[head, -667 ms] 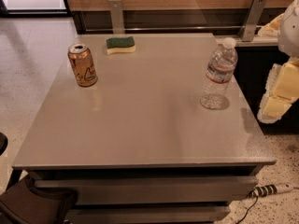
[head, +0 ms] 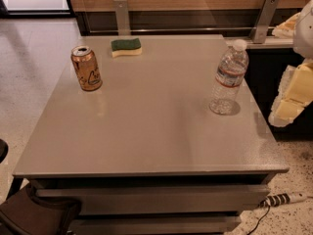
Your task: Move water bottle near sponge
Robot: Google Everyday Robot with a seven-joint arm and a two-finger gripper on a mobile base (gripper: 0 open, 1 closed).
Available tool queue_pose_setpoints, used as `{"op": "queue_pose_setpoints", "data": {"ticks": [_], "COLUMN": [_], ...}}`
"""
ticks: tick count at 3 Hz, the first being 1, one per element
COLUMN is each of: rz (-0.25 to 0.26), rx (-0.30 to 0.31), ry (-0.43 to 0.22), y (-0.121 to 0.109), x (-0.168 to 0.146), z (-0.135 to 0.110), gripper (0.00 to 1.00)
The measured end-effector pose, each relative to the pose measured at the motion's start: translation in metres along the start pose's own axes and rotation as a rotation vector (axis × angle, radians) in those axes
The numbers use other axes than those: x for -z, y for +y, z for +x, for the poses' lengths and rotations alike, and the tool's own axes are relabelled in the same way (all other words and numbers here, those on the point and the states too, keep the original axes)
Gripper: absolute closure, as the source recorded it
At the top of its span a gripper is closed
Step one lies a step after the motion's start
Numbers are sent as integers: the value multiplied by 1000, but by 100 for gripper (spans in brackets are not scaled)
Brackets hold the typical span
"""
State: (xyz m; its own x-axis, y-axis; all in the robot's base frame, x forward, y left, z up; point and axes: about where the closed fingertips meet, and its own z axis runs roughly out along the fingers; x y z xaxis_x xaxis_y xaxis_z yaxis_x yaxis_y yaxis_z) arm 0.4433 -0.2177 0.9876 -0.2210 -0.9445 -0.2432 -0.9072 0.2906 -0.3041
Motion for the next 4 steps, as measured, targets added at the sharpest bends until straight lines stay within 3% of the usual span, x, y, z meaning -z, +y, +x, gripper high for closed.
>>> {"op": "queue_pose_setpoints", "data": {"ticks": [2, 3, 4], "rz": [178, 290, 360], "rx": [-201, -284, -315], "ry": [-244, -455, -652], "y": [-47, -68, -94], "x": [-19, -39, -40], "z": [35, 53, 52], "gripper": [0, 0, 0]}}
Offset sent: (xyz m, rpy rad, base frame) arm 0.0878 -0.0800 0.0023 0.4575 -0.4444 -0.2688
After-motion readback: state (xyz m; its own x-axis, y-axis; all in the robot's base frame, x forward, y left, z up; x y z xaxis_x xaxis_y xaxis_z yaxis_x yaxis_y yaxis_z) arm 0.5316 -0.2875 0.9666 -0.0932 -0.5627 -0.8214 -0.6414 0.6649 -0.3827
